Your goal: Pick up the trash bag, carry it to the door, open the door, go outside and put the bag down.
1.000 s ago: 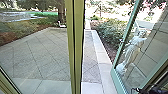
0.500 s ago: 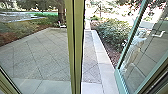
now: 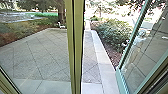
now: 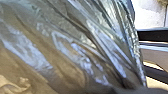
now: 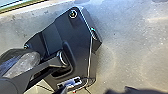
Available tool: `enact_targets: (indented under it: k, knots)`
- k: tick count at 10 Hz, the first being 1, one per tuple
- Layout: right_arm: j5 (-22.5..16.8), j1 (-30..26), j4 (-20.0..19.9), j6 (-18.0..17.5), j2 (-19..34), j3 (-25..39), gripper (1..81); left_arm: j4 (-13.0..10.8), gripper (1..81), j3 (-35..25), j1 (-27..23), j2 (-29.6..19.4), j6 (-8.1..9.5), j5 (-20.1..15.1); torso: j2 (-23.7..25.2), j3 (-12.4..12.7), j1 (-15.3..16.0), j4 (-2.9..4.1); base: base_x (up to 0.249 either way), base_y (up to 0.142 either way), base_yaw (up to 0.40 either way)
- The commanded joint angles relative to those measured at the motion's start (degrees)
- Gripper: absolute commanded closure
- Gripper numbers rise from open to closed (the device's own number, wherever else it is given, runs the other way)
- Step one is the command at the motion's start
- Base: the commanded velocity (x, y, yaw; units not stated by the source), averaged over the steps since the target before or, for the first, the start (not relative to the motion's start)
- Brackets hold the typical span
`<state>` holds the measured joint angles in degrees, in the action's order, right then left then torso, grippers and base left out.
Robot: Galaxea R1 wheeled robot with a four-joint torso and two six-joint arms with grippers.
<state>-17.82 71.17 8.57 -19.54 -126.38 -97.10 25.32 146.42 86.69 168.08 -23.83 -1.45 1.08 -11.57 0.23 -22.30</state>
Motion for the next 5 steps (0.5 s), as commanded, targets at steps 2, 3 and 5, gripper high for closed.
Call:
enact_targets:
  k: [2, 3, 5]
  knots:
    - [7.0, 5.5, -2.1, 7.5, -8.3, -6.2, 1.0, -0.1, 81.1, -0.4, -1.2, 0.1, -0.34, -4.4, 0.0, 0.0, 0.0, 0.00, 0.000, 0.000, 0.000]
    - [6.8, 5.8, -1.7, 7.5, -12.0, -8.6, 1.0, -0.1, 81.1, -0.4, -1.2, 0.0, -0.34, -4.3, 0.0, 0.0, 0.0, 0.00, 0.000, 0.000, 0.000]
    - [6.9, 7.0, -1.6, 7.7, -18.1, -16.3, 1.0, -0.1, 81.1, -0.4, -1.3, 0.0, -0.34, -4.2, 0.0, 0.0, 0.0, 0.00, 0.000, 0.000, 0.000]
